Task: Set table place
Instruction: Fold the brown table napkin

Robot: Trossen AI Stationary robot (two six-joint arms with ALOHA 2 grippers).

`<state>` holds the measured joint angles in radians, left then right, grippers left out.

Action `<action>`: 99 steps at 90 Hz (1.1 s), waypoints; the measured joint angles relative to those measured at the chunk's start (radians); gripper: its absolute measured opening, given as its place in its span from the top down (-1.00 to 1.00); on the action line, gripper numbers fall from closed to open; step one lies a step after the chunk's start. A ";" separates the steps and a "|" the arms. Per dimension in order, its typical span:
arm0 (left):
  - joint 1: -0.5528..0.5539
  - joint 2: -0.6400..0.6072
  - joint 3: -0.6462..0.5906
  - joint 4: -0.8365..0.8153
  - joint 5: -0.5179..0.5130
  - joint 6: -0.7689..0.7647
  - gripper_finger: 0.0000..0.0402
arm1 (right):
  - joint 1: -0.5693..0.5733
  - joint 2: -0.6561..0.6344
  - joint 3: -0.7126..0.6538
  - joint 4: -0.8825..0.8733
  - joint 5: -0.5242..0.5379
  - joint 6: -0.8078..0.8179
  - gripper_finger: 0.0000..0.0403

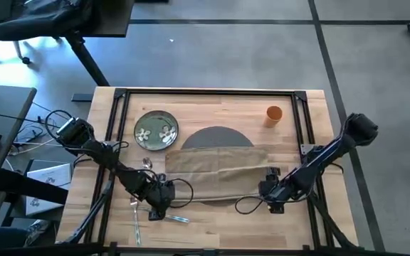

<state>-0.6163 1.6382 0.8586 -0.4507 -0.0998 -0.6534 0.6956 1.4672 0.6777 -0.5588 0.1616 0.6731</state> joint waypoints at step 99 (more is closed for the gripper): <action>0.011 0.002 -0.024 0.053 0.003 0.013 0.54 | 0.000 0.038 0.002 -0.028 -0.028 0.069 -0.07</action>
<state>-0.6057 1.6403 0.8345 -0.3980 -0.0969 -0.6408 0.6957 1.5055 0.6795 -0.5872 0.1335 0.7420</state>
